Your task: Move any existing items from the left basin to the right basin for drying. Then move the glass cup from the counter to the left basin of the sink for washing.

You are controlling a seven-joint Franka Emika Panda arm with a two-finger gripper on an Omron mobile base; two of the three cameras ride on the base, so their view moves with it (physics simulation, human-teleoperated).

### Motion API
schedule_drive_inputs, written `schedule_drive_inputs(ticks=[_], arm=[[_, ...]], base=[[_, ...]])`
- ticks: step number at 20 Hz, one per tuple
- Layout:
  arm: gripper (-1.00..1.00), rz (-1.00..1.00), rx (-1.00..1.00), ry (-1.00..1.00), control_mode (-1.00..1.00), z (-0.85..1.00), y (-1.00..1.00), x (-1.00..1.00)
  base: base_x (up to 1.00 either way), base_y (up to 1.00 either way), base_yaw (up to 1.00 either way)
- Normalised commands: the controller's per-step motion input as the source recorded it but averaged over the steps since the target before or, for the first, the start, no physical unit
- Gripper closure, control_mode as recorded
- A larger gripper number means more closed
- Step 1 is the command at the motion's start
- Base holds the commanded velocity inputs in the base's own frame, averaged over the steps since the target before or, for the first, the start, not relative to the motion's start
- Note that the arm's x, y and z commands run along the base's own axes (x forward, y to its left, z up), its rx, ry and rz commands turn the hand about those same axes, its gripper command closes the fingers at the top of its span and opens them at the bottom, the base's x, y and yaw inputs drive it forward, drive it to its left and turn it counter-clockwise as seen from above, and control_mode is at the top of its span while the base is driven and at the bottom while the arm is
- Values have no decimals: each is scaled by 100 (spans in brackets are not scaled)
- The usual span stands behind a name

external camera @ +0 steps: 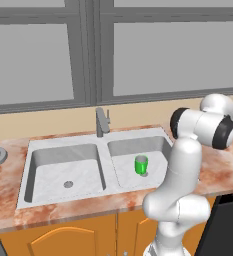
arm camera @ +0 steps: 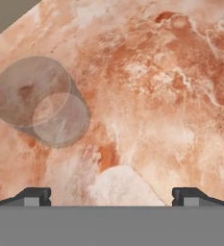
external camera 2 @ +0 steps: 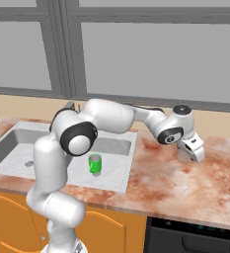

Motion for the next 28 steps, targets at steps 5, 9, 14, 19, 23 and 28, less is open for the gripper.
schedule_drive_inputs(ticks=[5,9,14,19,23,28], arm=[[-100,0,0,0,-100,-4,0,10],[-100,0,0,0,-100,0,0,1],[-100,0,0,0,-100,0,0,8],[-100,0,0,-2,-100,-5,-7,15],[-100,0,0,-6,-100,-13,-11,5],[-100,0,0,-7,-100,-9,-18,0]], base=[[0,0,0],[0,0,0],[0,0,0],[0,0,0],[0,0,0],[0,0,0]])
